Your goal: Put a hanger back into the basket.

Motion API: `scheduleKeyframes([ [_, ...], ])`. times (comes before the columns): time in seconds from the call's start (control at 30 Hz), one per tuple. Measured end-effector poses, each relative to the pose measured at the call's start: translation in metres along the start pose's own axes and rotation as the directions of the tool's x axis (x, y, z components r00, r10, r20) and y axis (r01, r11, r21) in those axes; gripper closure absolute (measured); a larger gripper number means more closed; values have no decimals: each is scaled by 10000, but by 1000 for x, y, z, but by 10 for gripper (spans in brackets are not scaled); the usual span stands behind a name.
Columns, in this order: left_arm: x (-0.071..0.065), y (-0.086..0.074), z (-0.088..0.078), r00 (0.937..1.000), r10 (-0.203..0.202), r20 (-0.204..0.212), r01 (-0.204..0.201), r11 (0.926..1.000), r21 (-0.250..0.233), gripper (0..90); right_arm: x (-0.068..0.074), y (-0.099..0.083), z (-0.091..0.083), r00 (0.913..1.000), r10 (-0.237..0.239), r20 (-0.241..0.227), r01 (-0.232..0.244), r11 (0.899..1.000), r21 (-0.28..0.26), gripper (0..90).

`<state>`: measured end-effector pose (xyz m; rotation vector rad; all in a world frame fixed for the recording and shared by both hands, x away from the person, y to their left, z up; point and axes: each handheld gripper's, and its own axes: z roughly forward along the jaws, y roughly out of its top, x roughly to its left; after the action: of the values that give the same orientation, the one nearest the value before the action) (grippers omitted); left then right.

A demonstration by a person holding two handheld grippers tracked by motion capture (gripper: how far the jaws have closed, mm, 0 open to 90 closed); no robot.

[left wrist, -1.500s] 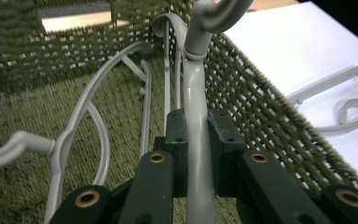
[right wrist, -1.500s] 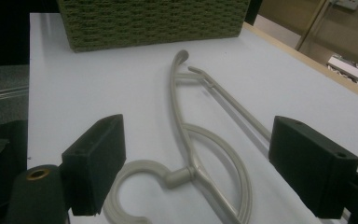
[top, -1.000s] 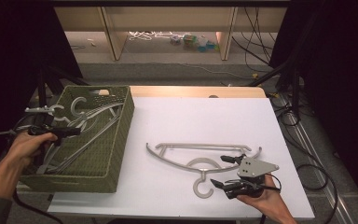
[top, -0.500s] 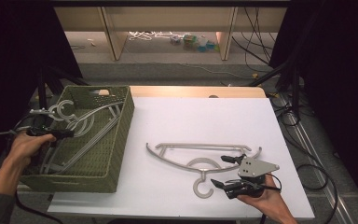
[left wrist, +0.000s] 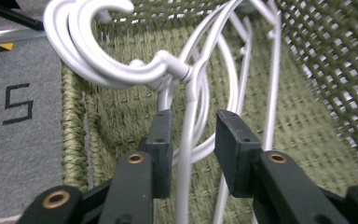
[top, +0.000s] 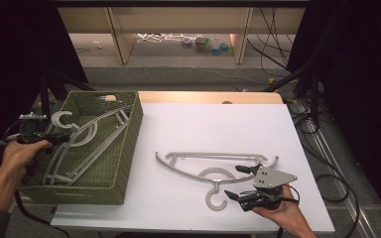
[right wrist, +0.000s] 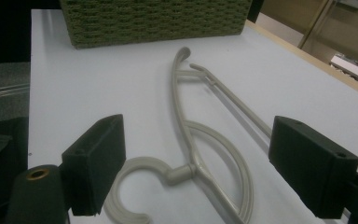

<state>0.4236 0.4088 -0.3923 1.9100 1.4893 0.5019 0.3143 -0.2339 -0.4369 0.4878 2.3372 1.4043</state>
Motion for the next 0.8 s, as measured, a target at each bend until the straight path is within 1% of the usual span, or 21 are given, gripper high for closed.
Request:
scheduleKeyframes([
  [0.03, -2, 0, -2, 9998, -190, 95, 192, 9996, -216, 659, 0, 0, 0, 10000, -64, -4, 64, 10000, 5, 197],
  [0.07, -4, 0, -5, 9996, -238, 160, 245, 9989, -392, 653, 0, 0, 0, 10000, 22, 8, -22, 10000, -21, 196],
  [0.1, -8, 2, -12, 9995, -294, 110, 302, 9961, -834, 649, 0, 0, 1, 9999, 55, 84, -54, 9999, -106, 196],
  [0.13, -8, 2, -12, 9995, -294, 110, 302, 9961, -834, 636, 0, 0, 1, 9999, 55, 84, -54, 9999, -106, 196],
  [0.17, -13, 3, -21, 9991, -373, 191, 395, 9908, -1292, 626, 0, 0, 0, 10000, 24, 9, -24, 10000, -22, 196],
  [0.2, -13, 3, -21, 9991, -373, 191, 395, 9908, -1292, 614, 0, 0, 0, 10000, 24, 9, -24, 10000, -22, 196],
  [0.23, -15, 3, -26, 9990, -388, 206, 414, 9886, -1446, 614, 0, 0, 0, 10000, 24, 18, -24, 10000, -39, 197],
  [0.27, -18, 3, -32, 9986, -452, 283, 494, 9838, -1724, 587, -1, 0, 0, 10000, 46, 35, -45, 10000, -45, 196],
  [0.33, -21, 2, -41, 9985, -444, 312, 498, 9783, -2012, 580, -1, 0, 0, 10000, 52, 26, -52, 10000, -41, 196],
  [0.4, -25, 1, -50, 9981, -534, 301, 588, 9731, -2229, 502, 0, 0, 0, 10000, 36, 20, -36, 10000, -39, 196],
  [0.43, -27, 0, -54, 9976, -600, 359, 666, 9709, -2302, 502, 0, 0, 0, 10000, 36, 20, -36, 10000, -39, 196],
  [0.5, -33, -2, -64, 9973, -621, 384, 699, 9646, -2544, 448, 0, 0, 0, 10000, 26, 28, -26, 10000, -30, 195],
  [0.53, -43, -4, -72, 9979, -452, 472, 568, 9575, -2828, 434, 0, 0, 0, 10000, 28, 42, -28, 10000, -48, 195],
  [0.57, -43, -4, -72, 9979, -452, 472, 568, 9575, -2828, 418, 0, 0, 0, 10000, 28, 42, -28, 10000, -48, 195],
  [0.6, -49, -5, -76, 9980, -366, 519, 502, 9551, -2920, 418, 0, 0, 1, 9999, 62, 131, -60, 9999, -136, 192],
  [0.67, -64, -7, -83, 9978, -116, 660, 316, 9501, -3104, 372, 0, 0, 0, 9999, 75, 119, -74, 10000, -57, 185],
  [0.7, -72, -8, -85, 9972, 41, 750, 202, 9469, -3210, 372, 0, 0, 0, 9999, 95, 130, -95, 10000, -26, 185],
  [0.73, -81, -9, -87, 9957, 230, 892, 85, 9413, -3374, 359, 0, 0, 1, 9997, 103, 207, -101, 9999, -97, 185],
  [0.8, -97, -12, -88, 9925, 514, 1112, -97, 9377, -3472, 342, 0, 0, 2, 9997, 125, 212, -123, 9999, -90, 183],
])
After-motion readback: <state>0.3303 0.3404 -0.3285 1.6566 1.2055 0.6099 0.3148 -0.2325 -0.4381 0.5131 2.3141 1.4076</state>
